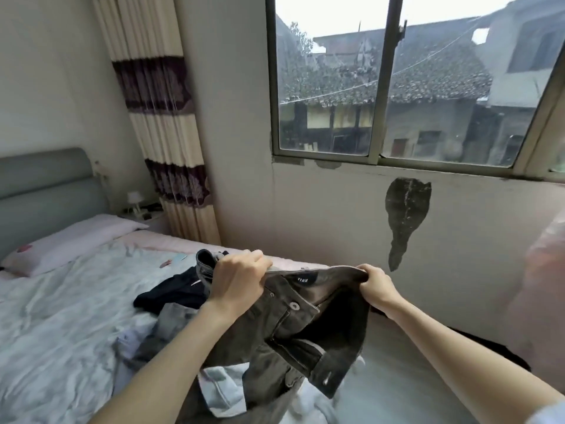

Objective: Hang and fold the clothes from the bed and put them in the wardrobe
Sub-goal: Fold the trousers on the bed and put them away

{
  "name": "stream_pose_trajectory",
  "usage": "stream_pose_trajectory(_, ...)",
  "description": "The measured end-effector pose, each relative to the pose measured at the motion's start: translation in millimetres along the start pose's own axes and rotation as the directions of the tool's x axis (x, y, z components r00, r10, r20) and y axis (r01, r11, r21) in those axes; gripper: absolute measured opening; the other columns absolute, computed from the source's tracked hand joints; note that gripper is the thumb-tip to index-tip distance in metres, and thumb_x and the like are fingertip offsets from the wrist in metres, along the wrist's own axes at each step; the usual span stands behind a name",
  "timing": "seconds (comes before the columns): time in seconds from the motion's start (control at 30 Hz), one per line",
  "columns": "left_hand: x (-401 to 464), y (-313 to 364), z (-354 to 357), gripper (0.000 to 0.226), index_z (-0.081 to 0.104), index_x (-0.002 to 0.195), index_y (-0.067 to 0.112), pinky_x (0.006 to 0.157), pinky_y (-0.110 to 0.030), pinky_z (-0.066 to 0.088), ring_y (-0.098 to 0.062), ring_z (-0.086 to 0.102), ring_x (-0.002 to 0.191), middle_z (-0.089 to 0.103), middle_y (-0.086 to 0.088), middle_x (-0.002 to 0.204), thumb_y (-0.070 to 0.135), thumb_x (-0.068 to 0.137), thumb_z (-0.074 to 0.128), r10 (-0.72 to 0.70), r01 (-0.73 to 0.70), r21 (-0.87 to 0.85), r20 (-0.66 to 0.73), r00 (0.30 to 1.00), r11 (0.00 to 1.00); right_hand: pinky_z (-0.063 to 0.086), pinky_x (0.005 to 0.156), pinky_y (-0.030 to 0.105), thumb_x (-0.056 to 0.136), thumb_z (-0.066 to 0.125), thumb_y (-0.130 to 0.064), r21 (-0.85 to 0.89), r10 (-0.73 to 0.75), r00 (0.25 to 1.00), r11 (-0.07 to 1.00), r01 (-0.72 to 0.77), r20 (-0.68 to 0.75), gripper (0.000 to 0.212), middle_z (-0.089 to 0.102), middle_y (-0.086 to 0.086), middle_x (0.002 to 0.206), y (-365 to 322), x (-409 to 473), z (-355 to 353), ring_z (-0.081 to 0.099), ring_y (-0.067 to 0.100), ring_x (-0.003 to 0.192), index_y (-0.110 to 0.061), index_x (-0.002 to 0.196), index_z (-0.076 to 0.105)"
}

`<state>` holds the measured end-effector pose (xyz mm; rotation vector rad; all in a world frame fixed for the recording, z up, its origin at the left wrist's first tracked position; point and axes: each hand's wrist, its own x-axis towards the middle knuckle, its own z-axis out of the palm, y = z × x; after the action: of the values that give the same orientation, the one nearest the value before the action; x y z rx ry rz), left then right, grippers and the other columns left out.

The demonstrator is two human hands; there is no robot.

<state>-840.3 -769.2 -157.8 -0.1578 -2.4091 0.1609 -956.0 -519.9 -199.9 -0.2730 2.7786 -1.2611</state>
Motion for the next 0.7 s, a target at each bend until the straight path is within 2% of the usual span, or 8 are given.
stream_pose_trajectory(0.1, 14, 36, -22, 0.026, 0.064, 0.062, 0.021, 0.045, -0.024, 0.039, -0.020, 0.056, 0.051, 0.053, 0.004, 0.057, 0.009, 0.048, 0.083, 0.106, -0.106, -0.001, -0.029, 0.994, 0.994, 0.051, 0.062, 0.030, 0.080, 0.041, -0.002, -0.017, 0.045, 0.999, 0.999, -0.045, 0.000, 0.032, 0.065, 0.006, 0.081, 26, -34, -47, 0.062, 0.028, 0.080, -0.019, 0.085, 0.067)
stream_pose_trajectory(0.17, 21, 65, -32, 0.026, 0.063, 0.060, 0.022, 0.045, -0.024, 0.040, -0.020, 0.056, 0.051, 0.054, 0.004, 0.057, 0.011, 0.048, 0.084, 0.156, -0.156, 0.005, -0.038, 0.987, 0.988, 0.055, 0.053, 0.031, 0.080, 0.039, -0.003, 0.019, 0.074, 0.996, 0.997, -0.073, -0.046, 0.035, 0.066, 0.008, 0.082, 46, -57, -75, 0.065, 0.029, 0.072, -0.021, 0.086, 0.068)
stream_pose_trajectory(0.27, 28, 121, -46, 0.027, 0.061, 0.058, 0.022, 0.044, -0.025, 0.041, -0.019, 0.056, 0.050, 0.053, 0.003, 0.056, 0.015, 0.050, 0.086, 0.214, -0.214, 0.002, -0.061, 0.975, 0.977, 0.046, 0.047, 0.022, 0.079, 0.036, 0.004, 0.069, 0.085, 0.977, 0.995, -0.073, -0.198, 0.041, 0.065, 0.011, 0.087, 73, -97, -123, 0.061, 0.030, 0.074, -0.017, 0.094, 0.068)
stream_pose_trajectory(0.37, 32, 182, -70, 0.027, 0.062, 0.059, 0.020, 0.044, -0.023, 0.038, -0.020, 0.056, 0.048, 0.053, 0.003, 0.056, 0.013, 0.050, 0.087, 0.258, -0.263, -0.030, -0.108, 0.960, 0.964, 0.039, 0.060, 0.024, 0.079, 0.038, 0.009, 0.116, 0.126, 0.923, 0.989, -0.090, -0.363, 0.041, 0.062, 0.007, 0.088, 97, -146, -177, 0.054, 0.025, 0.085, -0.015, 0.098, 0.066)
stream_pose_trajectory(0.47, 33, 249, -102, 0.024, 0.062, 0.062, 0.016, 0.040, -0.020, 0.033, -0.021, 0.055, 0.044, 0.053, 0.002, 0.056, 0.018, 0.061, 0.086, 0.349, -0.375, -0.097, -0.214, 0.913, 0.922, 0.041, 0.070, 0.027, 0.076, 0.036, 0.011, 0.266, 0.208, 0.832, 0.961, -0.075, -0.515, 0.041, 0.065, 0.010, 0.094, 125, -196, -234, 0.055, 0.026, 0.088, -0.017, 0.092, 0.062)
stream_pose_trajectory(0.57, 29, 301, -132, 0.028, 0.062, 0.066, 0.013, 0.036, -0.021, 0.036, -0.020, 0.055, 0.042, 0.054, 0.001, 0.058, 0.035, 0.084, 0.063, 0.462, -0.533, -0.144, -0.345, 0.817, 0.834, 0.043, 0.065, 0.026, 0.074, 0.032, 0.012, 0.362, 0.240, 0.758, 0.932, -0.006, -0.606, 0.045, 0.064, 0.011, 0.095, 142, -248, -283, 0.056, 0.026, 0.088, -0.016, 0.092, 0.062)
stream_pose_trajectory(0.63, 27, 327, -151, 0.037, 0.060, 0.068, 0.013, 0.035, -0.022, 0.038, -0.019, 0.056, 0.041, 0.056, 0.002, 0.059, 0.042, 0.088, 0.049, 0.498, -0.599, -0.168, -0.407, 0.766, 0.783, 0.044, 0.069, 0.026, 0.075, 0.030, 0.013, 0.385, 0.227, 0.731, 0.921, 0.053, -0.643, 0.047, 0.062, 0.008, 0.092, 144, -281, -315, 0.054, 0.021, 0.088, -0.015, 0.093, 0.062)
stream_pose_trajectory(0.7, 28, 346, -165, 0.041, 0.060, 0.072, 0.012, 0.035, -0.024, 0.042, -0.019, 0.056, 0.041, 0.057, 0.003, 0.060, 0.047, 0.089, 0.047, 0.515, -0.649, -0.200, -0.460, 0.724, 0.734, 0.047, 0.074, 0.028, 0.075, 0.029, 0.012, 0.400, 0.226, 0.696, 0.912, 0.095, -0.681, 0.046, 0.061, 0.007, 0.092, 142, -306, -341, 0.055, 0.020, 0.088, -0.014, 0.095, 0.061)
